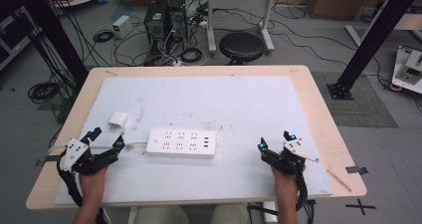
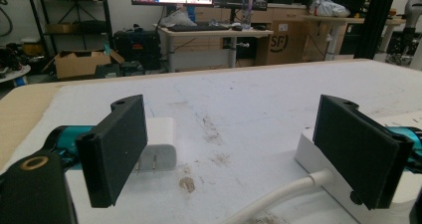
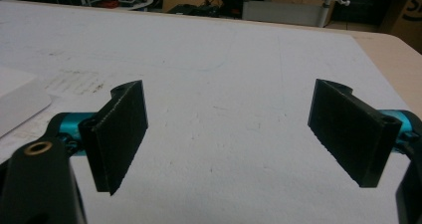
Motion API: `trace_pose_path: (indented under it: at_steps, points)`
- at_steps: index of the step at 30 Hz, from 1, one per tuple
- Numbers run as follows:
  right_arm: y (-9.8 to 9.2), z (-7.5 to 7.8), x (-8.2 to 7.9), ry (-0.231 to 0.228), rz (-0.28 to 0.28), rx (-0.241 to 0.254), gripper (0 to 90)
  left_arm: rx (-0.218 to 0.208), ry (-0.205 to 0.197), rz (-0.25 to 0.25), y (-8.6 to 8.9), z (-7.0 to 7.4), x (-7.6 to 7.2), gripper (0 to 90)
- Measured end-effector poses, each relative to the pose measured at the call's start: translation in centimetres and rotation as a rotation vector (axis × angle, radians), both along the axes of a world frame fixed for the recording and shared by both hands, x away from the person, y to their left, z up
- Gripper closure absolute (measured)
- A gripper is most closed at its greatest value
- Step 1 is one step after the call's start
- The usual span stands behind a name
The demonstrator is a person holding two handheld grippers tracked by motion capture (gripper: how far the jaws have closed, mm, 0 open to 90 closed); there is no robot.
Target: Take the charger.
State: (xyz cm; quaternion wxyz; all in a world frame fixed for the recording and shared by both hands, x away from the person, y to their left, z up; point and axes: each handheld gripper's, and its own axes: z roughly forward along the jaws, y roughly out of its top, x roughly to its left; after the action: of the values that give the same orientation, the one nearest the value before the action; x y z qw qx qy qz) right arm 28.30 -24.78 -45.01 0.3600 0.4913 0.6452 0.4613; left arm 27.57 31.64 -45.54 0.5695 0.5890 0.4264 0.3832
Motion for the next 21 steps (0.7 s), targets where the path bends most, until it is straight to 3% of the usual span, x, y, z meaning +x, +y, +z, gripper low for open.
trace_pose_path:
  at_steps: [10,16,21]
  points:
    - [-0.19,-0.02,-0.14,-0.014,0.008,0.02,16.2,-0.001,-0.001,-0.002,-0.03,-0.01,0.01,13.9]
    - [0.02,-0.02,-0.21,-0.025,0.018,-0.006,16.2,0.001,0.002,-0.005,-0.07,0.03,0.04,13.9]
    - [0.0,0.02,-0.11,-0.015,0.016,0.001,16.2,-0.005,0.013,-0.006,0.05,0.07,0.16,13.9]
